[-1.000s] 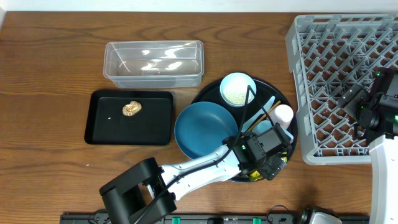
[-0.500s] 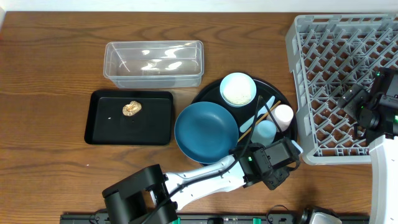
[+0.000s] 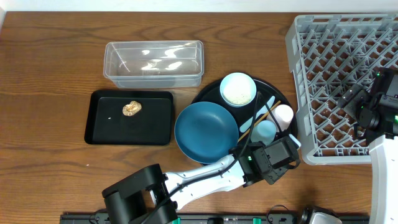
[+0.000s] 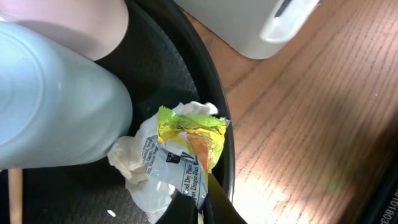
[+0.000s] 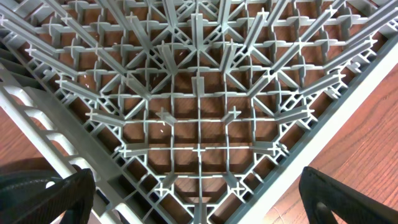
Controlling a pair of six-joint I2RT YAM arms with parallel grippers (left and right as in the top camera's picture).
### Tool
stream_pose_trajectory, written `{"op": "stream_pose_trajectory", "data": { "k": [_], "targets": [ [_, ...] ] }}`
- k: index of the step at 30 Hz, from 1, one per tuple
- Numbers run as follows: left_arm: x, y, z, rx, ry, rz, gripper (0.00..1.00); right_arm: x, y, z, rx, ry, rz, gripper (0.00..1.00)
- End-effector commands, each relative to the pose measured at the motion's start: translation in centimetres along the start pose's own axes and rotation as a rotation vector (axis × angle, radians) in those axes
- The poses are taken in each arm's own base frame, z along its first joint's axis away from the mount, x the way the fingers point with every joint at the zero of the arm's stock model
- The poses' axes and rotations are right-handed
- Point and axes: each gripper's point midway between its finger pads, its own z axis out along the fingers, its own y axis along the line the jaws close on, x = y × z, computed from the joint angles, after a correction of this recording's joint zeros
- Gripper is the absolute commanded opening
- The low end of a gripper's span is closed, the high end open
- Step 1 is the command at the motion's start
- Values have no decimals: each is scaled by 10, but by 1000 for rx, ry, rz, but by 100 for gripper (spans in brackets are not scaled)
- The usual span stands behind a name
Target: Sort waste into correct bins and load items into the dishwasher rack
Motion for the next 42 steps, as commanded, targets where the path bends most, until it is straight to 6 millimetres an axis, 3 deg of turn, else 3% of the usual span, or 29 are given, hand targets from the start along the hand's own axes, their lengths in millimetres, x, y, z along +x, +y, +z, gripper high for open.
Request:
{"op": "stream_pose_trajectory", "data": {
  "k": [1,5,11,16,18,22,27,33,38,42],
  "targets": [
    [-9,6,-11,-24,-37,-5,6,-6,-1,-3,1,-15,2,99],
    [-21,2,-38,-9,-79,-7,6,-6,-1,-3,0,-15,2,99],
    [-41,1,-102,17,-175,-17,6,-6,-1,-3,1,-15,2,99],
    [-53,15,-136,9,-238,-48,6,-6,-1,-3,0,-15,2,99],
    [-56,33,-144,-42,-259,-74,6,-6,-1,-3,1,-15,2,99],
    [-65,106,-173,-297,-332,-173,6,-6,-1,-3,1,-15,2,99],
    [-79,217,-229,-572,-461,-289,6,-6,-1,-3,1,-15,2,99],
    [-74,345,-284,-697,-670,-622,6,-6,-1,-3,1,-15,2,99],
    [-51,432,-303,-693,-853,-957,6,-6,-1,-3,1,-15,2,99],
    [-23,481,-285,-572,-930,-1268,6,-6,-1,-3,1,-15,2,99]
  ]
}}
